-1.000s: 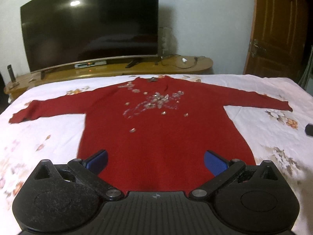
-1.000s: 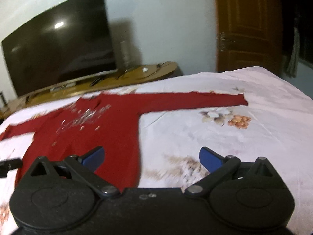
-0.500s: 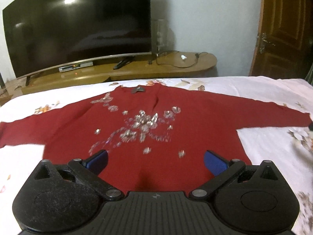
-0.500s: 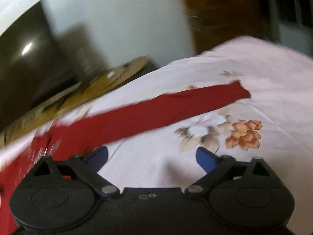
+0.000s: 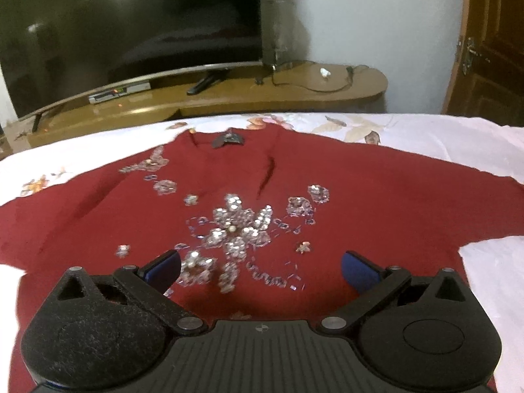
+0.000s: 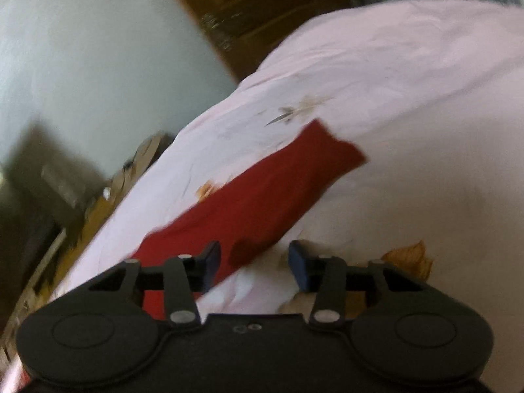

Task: Fold small clothes
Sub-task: 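Reach the right tool to the sweater sleeve cuff and grasp it, then carry the held sleeve across the sweater body and open the right tool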

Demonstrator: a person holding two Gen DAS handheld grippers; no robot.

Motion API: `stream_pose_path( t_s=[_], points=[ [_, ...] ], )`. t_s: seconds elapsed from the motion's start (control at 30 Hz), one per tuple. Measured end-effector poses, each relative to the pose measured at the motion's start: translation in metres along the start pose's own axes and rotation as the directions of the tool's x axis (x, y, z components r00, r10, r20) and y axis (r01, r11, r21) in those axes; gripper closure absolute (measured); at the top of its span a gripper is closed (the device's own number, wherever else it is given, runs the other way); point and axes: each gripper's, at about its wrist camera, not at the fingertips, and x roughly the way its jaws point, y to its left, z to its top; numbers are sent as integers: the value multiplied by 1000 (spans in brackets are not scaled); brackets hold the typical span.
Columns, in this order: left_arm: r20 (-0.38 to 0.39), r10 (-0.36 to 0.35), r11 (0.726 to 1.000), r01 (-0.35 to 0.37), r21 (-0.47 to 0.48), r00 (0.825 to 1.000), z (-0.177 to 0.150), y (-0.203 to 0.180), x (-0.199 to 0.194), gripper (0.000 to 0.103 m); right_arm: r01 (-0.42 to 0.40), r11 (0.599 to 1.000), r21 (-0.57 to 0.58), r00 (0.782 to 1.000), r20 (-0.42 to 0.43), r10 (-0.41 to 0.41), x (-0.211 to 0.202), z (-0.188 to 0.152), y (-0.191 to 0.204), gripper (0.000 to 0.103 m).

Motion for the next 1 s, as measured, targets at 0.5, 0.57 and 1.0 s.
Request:
stream_pose_path(
  t_s=[0.5,0.57,1.0],
  points=[
    [-29,29,1000,-29,11,999,-6,4,17,0,46,995,-89,997,69,-40,32,12,1,96],
    [-25,32,999,-31,9,999,-6,10,14,0,64,991,-117,996,74,-55,31,12,6,96],
    [23,135,986,-132,-99,991,-6,114,-9,0,51,954,-295,990,143,-8,1,11,81,97]
  ],
)
